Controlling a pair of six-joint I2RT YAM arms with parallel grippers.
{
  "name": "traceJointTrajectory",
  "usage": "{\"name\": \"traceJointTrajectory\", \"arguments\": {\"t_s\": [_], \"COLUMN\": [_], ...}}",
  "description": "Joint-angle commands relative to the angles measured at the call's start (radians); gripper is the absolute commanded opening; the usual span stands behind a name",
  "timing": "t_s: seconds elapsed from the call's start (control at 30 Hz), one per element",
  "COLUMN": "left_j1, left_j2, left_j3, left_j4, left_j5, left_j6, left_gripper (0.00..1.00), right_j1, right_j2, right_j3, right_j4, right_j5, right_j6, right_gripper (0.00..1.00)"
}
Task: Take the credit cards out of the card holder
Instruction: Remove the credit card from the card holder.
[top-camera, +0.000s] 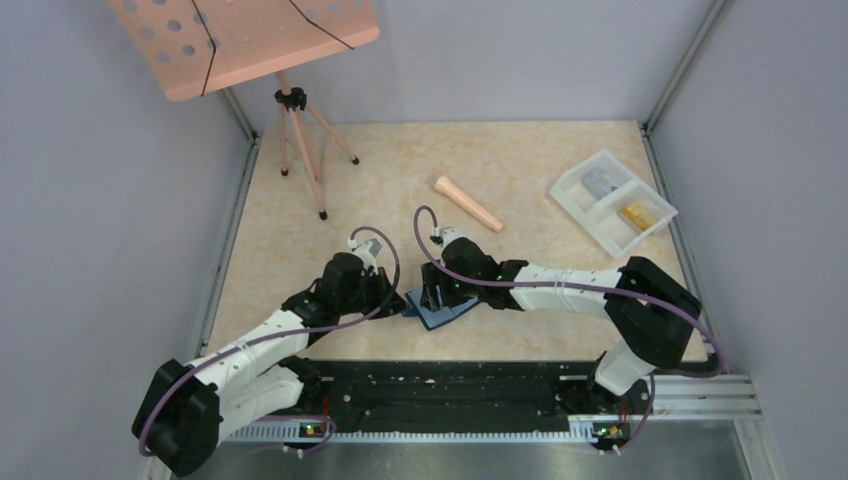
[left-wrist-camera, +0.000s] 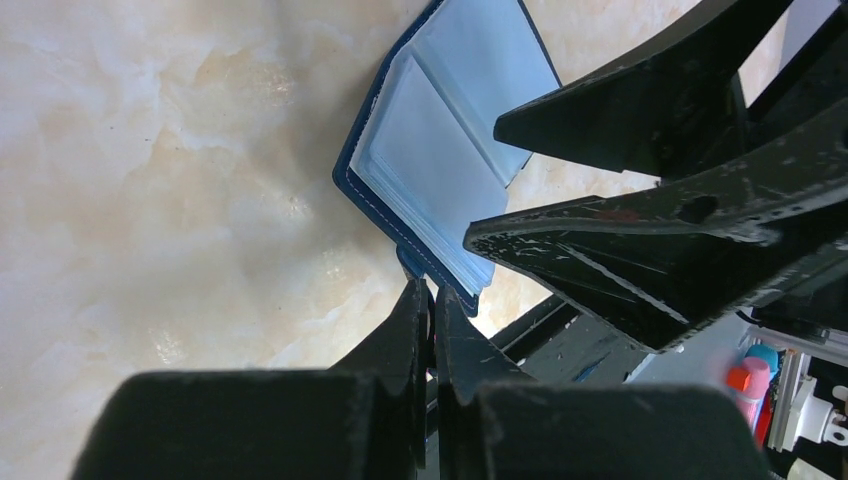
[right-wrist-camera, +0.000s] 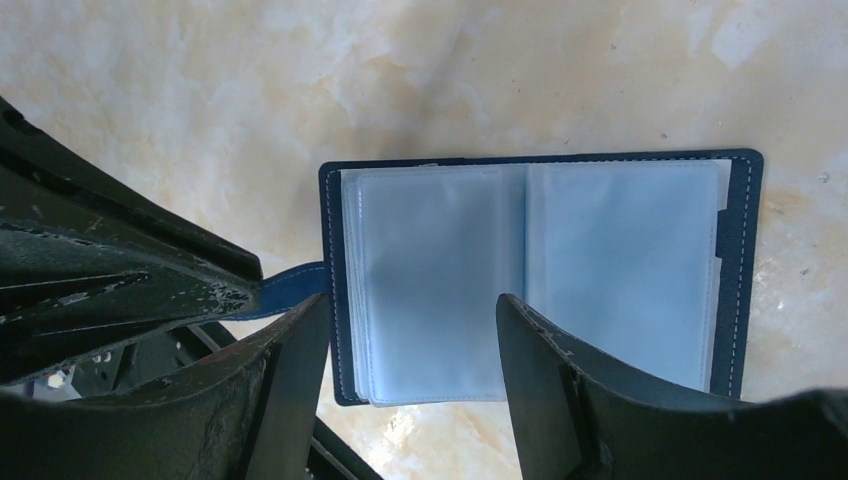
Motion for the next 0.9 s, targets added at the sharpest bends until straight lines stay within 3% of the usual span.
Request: {"name": "traceJointTrajectory", "arguments": {"t_s": [0.0,0.3,0.6,0.87], "left_j1": [-0.001,0.000,0.000,-0.001], "left_j2": [-0.025,-0.042,-0.041,-0.056], "left_j3": [-0.003,0.005,0.010,0.005], "left_j4": [0.044,0.021,-0.026,-0.046], "left_j5": [0.015,0.002,-0.026,-0.039], "left_j6": [-0.004,0.002,0.020,0.020], "left_gripper": [0.00,0.00,0.00,0.00], "right_j1": [0.019,0.034,0.033,0.033], "right_j2": [0.025,0.072,0.051,0.044], "right_j3": [0.054,0.081,0.089,0.092], "right_j4": [-0.020,-0.028,-0.072,-0.096], "right_j5": [0.018,0.037,0.115,0.150], "right_j6": [0.005,0.001,0.000,-0.001], "right_gripper": [0.62,0.62,0.52,0.50]}}
